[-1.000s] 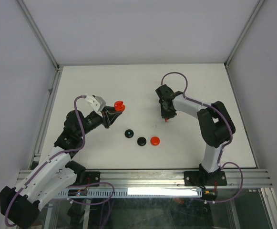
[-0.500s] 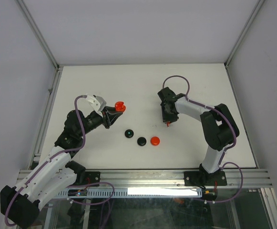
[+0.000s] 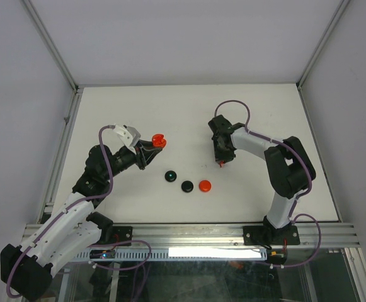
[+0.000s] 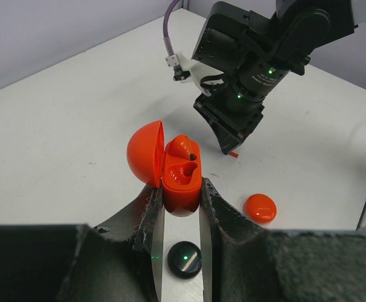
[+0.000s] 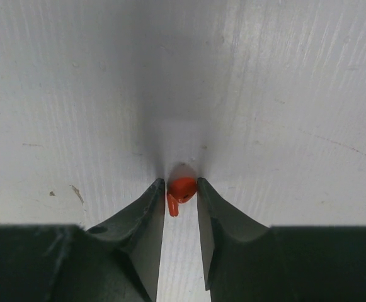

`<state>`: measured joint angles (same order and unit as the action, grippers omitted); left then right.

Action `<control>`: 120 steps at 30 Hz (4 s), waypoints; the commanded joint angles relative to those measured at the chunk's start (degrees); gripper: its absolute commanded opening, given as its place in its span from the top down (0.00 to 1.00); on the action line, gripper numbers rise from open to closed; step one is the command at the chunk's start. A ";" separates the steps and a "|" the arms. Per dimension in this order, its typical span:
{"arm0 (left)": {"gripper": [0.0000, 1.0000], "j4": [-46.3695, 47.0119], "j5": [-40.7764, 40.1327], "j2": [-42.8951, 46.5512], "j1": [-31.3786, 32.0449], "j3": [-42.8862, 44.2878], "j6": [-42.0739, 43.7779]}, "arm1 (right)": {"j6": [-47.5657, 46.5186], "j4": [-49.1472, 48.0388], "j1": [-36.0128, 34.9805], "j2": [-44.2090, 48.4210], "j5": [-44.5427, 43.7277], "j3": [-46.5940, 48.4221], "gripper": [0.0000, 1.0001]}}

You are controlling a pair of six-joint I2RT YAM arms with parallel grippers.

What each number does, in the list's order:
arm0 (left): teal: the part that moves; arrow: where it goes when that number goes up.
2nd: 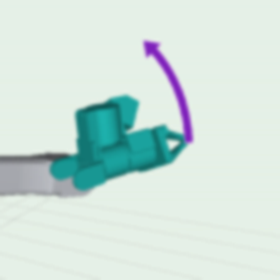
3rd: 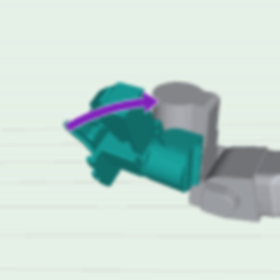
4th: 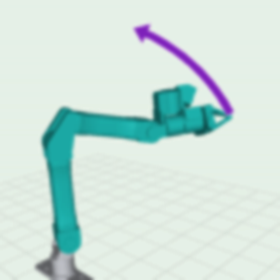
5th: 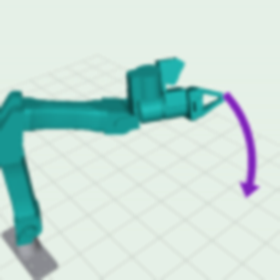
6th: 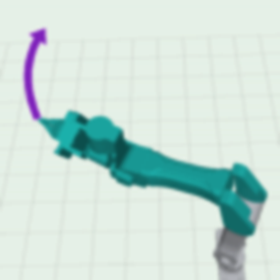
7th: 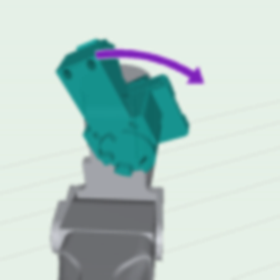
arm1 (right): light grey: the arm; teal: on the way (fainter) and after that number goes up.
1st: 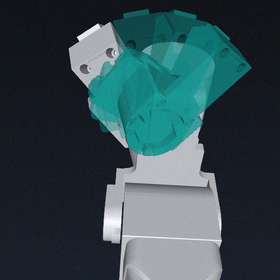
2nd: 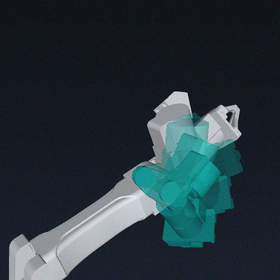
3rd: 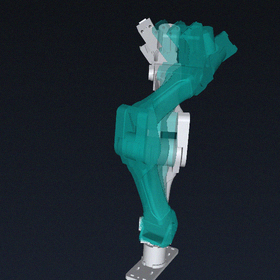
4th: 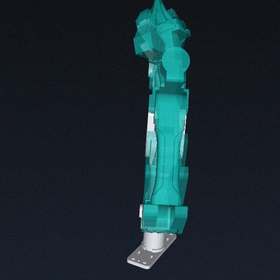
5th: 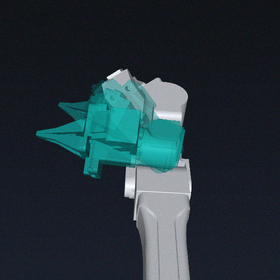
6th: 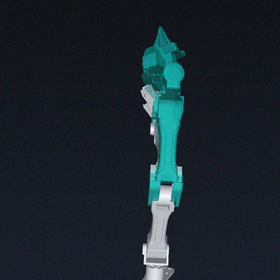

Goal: Insert the wireless bluetooth earbuds into the charging case
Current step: Pick up the earbud from the center of the board, then place the earbud in the charging case.

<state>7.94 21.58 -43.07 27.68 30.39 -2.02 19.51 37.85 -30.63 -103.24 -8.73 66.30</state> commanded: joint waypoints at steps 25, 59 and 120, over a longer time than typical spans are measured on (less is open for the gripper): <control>1.00 6.73 4.22 1.32 -0.26 0.29 -1.36 | -1.86 -5.73 -6.99 17.71 -5.76 -1.07 0.84; 1.00 12.96 11.11 1.27 -0.25 -1.83 -2.67 | -20.65 -55.57 -24.81 41.31 11.53 -12.87 0.83; 1.00 15.43 8.27 3.54 -0.26 -3.06 -5.53 | -22.58 -61.66 -39.15 33.95 -10.10 -13.77 0.85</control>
<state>19.44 31.51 -40.49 27.68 27.22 -6.85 -5.28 -25.17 -68.31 -69.34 -14.57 50.13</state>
